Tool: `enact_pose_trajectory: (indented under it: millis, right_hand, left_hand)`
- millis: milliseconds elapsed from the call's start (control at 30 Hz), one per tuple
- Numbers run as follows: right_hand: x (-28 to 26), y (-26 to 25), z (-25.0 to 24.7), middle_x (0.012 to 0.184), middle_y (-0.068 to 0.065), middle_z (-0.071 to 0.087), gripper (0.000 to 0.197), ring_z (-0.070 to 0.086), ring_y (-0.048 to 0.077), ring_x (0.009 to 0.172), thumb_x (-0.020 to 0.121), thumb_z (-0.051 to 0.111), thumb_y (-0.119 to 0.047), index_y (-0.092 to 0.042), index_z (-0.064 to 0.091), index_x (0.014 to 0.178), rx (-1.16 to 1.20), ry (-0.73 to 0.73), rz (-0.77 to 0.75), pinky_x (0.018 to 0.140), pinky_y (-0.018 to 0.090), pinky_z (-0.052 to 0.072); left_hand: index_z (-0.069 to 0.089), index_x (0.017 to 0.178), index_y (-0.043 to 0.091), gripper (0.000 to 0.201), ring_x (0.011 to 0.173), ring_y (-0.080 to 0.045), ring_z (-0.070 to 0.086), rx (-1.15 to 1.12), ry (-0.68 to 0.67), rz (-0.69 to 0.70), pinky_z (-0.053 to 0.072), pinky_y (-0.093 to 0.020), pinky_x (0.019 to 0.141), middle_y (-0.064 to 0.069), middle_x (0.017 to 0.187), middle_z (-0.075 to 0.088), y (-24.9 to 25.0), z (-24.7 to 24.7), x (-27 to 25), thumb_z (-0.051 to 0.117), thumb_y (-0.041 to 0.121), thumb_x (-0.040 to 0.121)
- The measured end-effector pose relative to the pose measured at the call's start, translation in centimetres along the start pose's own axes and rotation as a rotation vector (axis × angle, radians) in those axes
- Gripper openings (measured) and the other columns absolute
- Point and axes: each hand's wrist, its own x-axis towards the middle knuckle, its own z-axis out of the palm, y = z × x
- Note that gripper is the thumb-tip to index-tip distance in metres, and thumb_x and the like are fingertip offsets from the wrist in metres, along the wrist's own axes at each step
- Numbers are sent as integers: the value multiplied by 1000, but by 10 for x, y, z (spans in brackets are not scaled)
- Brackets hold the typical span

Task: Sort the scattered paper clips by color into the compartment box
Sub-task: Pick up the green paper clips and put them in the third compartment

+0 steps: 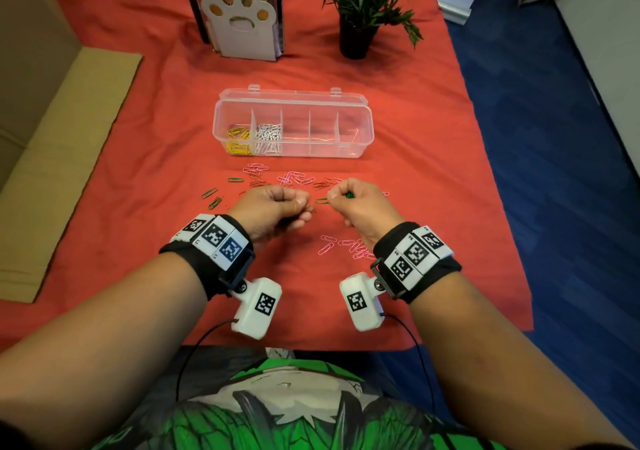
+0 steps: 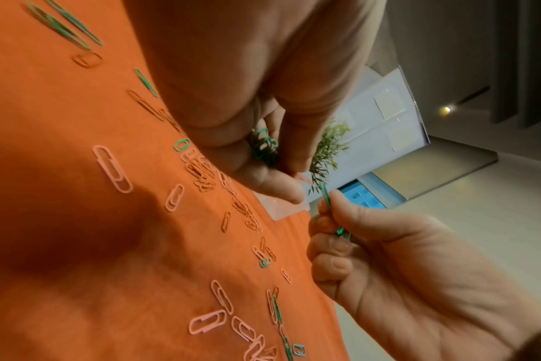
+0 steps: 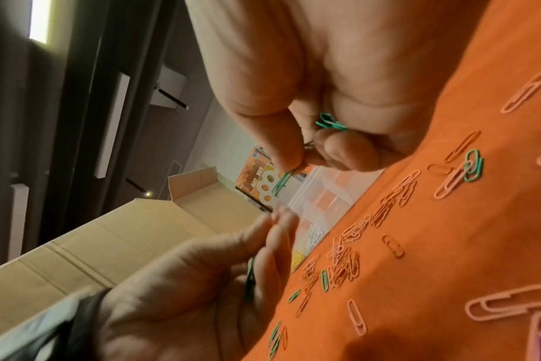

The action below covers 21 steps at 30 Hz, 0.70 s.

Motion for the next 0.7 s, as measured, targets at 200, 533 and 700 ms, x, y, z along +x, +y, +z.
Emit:
enact_pose_trajectory:
  millis: [200, 533, 700]
  right_hand:
    - [3, 0, 3, 64, -9, 51, 11, 45, -6, 39, 89, 54, -8, -8, 66, 88, -59, 27, -25, 48, 9, 32]
    - [8, 3, -35, 71, 6, 51, 28, 51, 13, 56, 98, 33, -4, -7, 58, 84, 316, 25, 221, 42, 16, 43]
    - [7, 21, -61, 70, 6, 53, 26, 59, 11, 49, 96, 37, -5, -7, 59, 81, 404, 113, 290, 45, 18, 48]
  left_hand:
    - [63, 85, 9, 20, 50, -4, 64, -8, 64, -21, 52, -13, 48, 2, 58, 70, 0, -22, -1, 54, -9, 84]
    - [57, 109, 6, 23, 40, 1, 57, 218, 145, 83, 46, -9, 41, -6, 76, 59, -6, -26, 16, 44, -3, 92]
    - [64, 95, 11, 17, 37, 5, 48, 451, 107, 155, 43, -14, 45, 4, 73, 59, -10, -11, 27, 49, 7, 92]
